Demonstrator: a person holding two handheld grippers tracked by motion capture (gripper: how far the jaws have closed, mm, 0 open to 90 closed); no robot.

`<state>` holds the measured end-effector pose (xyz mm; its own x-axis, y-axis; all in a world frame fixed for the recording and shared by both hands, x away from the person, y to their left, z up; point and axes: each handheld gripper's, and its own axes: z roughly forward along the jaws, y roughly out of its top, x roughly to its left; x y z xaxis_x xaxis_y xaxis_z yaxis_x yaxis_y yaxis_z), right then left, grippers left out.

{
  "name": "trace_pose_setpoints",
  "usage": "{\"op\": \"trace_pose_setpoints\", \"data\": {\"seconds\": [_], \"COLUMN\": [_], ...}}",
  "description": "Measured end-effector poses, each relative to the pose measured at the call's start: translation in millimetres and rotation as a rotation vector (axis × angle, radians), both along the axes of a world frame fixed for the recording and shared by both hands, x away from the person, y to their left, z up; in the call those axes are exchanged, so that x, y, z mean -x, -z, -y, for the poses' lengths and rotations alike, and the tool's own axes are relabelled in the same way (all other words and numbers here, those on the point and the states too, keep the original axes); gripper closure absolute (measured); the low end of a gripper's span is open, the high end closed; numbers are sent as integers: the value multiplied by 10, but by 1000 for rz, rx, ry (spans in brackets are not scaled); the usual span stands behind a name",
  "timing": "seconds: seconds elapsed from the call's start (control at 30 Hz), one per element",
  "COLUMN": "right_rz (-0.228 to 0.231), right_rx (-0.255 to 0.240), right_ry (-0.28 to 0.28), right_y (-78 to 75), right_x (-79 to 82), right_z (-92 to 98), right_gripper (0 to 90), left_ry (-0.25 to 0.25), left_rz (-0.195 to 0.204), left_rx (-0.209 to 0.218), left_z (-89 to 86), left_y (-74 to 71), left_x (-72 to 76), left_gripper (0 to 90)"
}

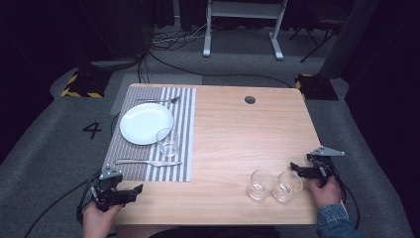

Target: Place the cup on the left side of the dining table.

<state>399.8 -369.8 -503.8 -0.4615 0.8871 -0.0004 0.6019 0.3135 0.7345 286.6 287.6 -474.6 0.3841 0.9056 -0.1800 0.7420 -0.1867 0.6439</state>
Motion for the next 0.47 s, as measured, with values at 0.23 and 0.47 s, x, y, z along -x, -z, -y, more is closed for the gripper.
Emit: {"op": "trace_pose_setpoints", "data": {"seconds": [0.23, 0.47], "right_rz": [0, 0], "right_rx": [1, 0], "right_ry": [-2, -3], "right_y": [0, 0], "right_x": [1, -1], "right_z": [-1, -2], "right_gripper": [145, 145], "left_ry": [9, 85], "left_rz": [-19, 94], "left_rx": [-43, -117], "left_z": [-28, -6], "left_y": [200, 327], "left_x": [-13, 50], "left_gripper": [130, 42]}}
